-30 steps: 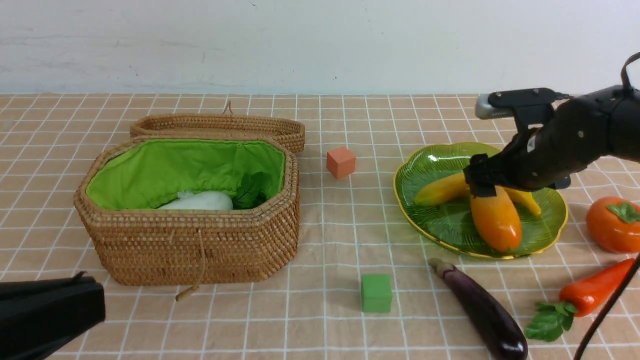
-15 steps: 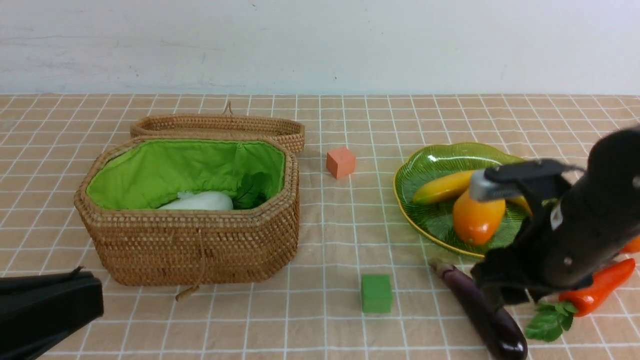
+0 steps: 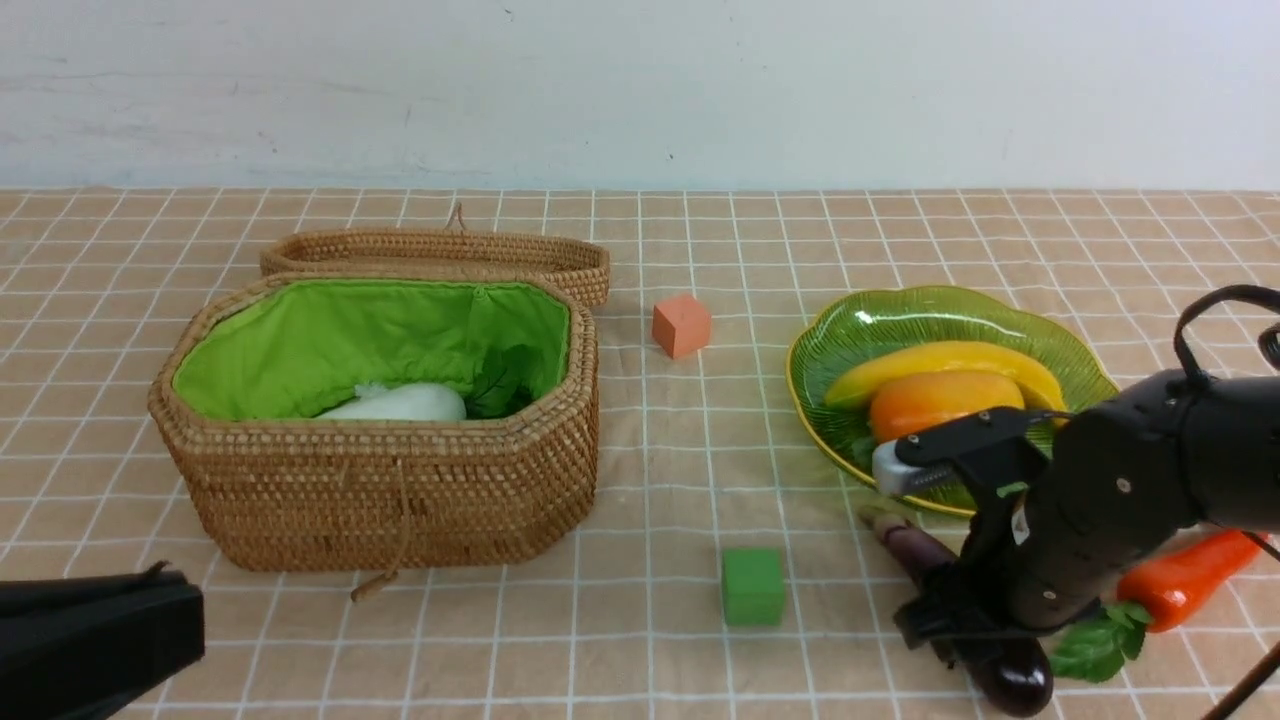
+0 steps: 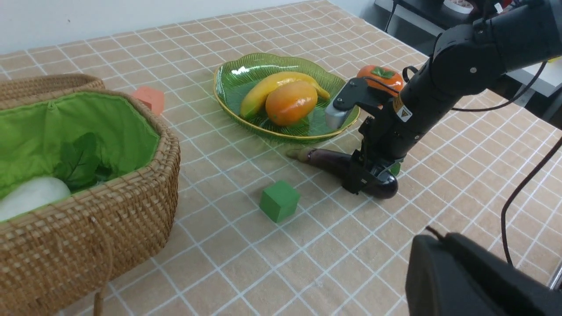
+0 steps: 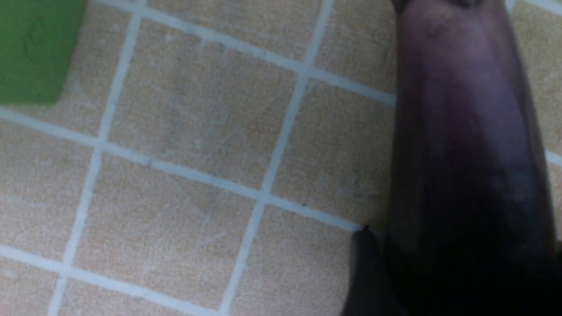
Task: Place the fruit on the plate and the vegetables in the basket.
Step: Grab an eggplant with your right arm and place it in the basket on the left.
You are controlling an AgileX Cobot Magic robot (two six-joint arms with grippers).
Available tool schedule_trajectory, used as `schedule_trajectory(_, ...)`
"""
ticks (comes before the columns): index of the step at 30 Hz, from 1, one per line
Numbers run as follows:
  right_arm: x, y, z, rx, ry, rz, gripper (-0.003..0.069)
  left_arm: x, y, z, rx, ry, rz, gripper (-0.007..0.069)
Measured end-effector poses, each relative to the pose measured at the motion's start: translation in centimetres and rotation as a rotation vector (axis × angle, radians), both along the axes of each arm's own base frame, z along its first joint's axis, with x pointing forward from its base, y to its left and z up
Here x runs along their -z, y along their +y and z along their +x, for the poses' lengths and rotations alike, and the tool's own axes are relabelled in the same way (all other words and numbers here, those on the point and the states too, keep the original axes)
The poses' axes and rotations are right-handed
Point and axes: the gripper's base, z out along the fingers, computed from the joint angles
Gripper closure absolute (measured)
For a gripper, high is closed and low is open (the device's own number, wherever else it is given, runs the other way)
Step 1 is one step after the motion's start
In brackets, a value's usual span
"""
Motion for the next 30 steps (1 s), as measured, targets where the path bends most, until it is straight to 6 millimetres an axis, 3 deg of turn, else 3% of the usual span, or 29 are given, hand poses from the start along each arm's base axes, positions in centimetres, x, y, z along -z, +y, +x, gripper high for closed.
schedule_trajectory(4, -0.9, 0.9, -0.8, -0.036, 0.036, 0.031, 0.0258, 0.3, 0.1, -0.1, -0.002, 0.026, 0.029, 0.0627)
schedule_trajectory(6, -2.9, 2.4, -1.7, -0.090, 0.025, 0.077, 0.0258, 0.4, 0.1, -0.1, -0.004, 0.028, 0.036, 0.0627)
schedule_trajectory(9, -8.7, 5.9, -2.2, -0.201, -0.115, 0.210, 0.0258, 0.4, 0.3, 0.1, -0.017, 0.010, 0.055, 0.0625)
schedule_trajectory(10, -8.8, 6.1, -2.4, -0.204, -0.116, 0.217, 0.0258, 0.4, 0.3, 0.1, -0.019, 0.007, 0.058, 0.0625)
schedule_trajectory(12, -13.1, 8.5, -2.0, -0.291, -0.236, 0.307, 0.0258, 0.4, 0.5, 0.3, -0.047, -0.011, 0.071, 0.0624)
schedule_trajectory(13, -16.5, 10.7, -1.4, -0.380, -0.342, 0.370, 0.0258, 0.3, 0.8, 0.6, -0.092, -0.016, 0.074, 0.0622)
schedule_trajectory(15, -18.1, 11.9, -1.0, -0.429, -0.392, 0.401, 0.0258, 0.3, 1.0, 0.8, -0.122, -0.014, 0.070, 0.0622)
schedule_trajectory(19, -22.2, 17.5, 1.3, -0.614, -0.565, 0.490, 0.0258, 0.2, 1.8, 1.4, -0.253, 0.006, 0.029, 0.0620)
schedule_trajectory(22, -21.5, 21.3, 3.4, -0.729, -0.632, 0.479, 0.0258, 0.1, 2.1, 1.6, -0.297, 0.010, 0.007, 0.0620)
schedule_trajectory(23, -19.8, 22.9, 4.8, -0.763, -0.635, 0.455, 0.0252, 0.1, 2.1, 1.6, -0.305, 0.013, 0.002, 0.0620)
schedule_trajectory(25, -18.9, 23.6, 5.6, -0.774, -0.636, 0.439, 0.0230, 0.1, 2.1, 1.6, -0.308, 0.013, 0.002, 0.0620)
schedule_trajectory(27, -16.4, 24.8, 7.2, -0.800, -0.620, 0.375, 0.0081, 0.1, 2.2, 1.6, -0.311, 0.013, 0.002, 0.0620)
schedule_trajectory(28, -16.3, 24.8, 7.3, -0.801, -0.618, 0.370, 0.0081, 0.1, 2.2, 1.6, -0.311, 0.013, 0.002, 0.0620)
schedule_trajectory(29, -15.4, 24.9, 7.7, -0.811, -0.594, 0.329, 0.0013, 0.1, 2.2, 1.6, -0.310, 0.012, 0.004, 0.0620)
schedule_trajectory(30, -15.3, 24.9, 7.7, -0.815, -0.586, 0.318, 0.0008, 0.1, 2.2, 1.6, -0.310, 0.011, 0.006, 0.0620)
